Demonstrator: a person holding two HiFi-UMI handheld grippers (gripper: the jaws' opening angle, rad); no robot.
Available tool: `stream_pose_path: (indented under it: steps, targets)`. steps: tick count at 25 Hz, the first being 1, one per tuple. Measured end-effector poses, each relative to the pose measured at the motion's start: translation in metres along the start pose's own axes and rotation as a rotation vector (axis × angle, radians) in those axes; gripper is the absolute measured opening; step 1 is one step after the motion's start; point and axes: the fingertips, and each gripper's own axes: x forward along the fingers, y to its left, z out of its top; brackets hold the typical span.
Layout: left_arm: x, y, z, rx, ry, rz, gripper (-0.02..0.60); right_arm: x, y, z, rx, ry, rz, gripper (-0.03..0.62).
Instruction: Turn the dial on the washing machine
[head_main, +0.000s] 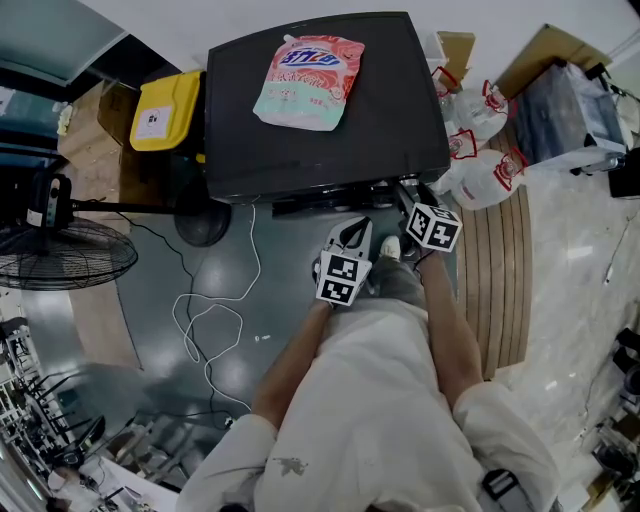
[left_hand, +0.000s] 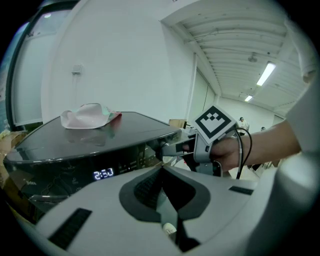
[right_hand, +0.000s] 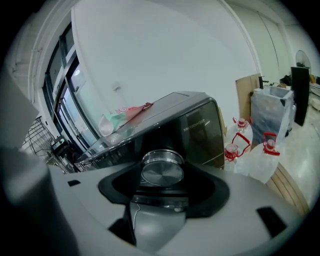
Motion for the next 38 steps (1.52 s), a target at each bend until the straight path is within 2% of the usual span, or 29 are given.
stream_pose_path:
  steps: [8,14,20,23,26,32,38]
  targets:
    - [0.001,0.001,0.002,0.000,-0.002,0.003,0.012,0.000,-0.001,-0.004,-0.040,0.014,-0.022,0.290]
    - [-0.001,0.004,0.005,-0.007,-0.013,0.011,0.013,-0.013,0.000,-0.003,-0.156,0.015,-0.038,0.292]
    - [-0.006,0.012,0.015,-0.011,-0.040,0.028,0.014,-0.038,0.014,0.013,-0.319,-0.052,-0.034,0.272]
    - [-0.011,0.018,0.025,-0.011,-0.063,0.039,0.013,-0.052,0.031,0.028,-0.388,-0.107,-0.015,0.253]
    - [-0.016,0.022,0.036,-0.004,-0.093,0.051,0.014,-0.065,0.049,0.040,-0.440,-0.156,0.015,0.261]
    - [-0.028,0.028,0.055,0.010,-0.140,0.072,0.012,-0.082,0.071,0.046,-0.508,-0.185,0.037,0.256]
    - [-0.035,0.032,0.064,0.015,-0.164,0.084,0.013,-0.091,0.087,0.050,-0.507,-0.208,0.057,0.250]
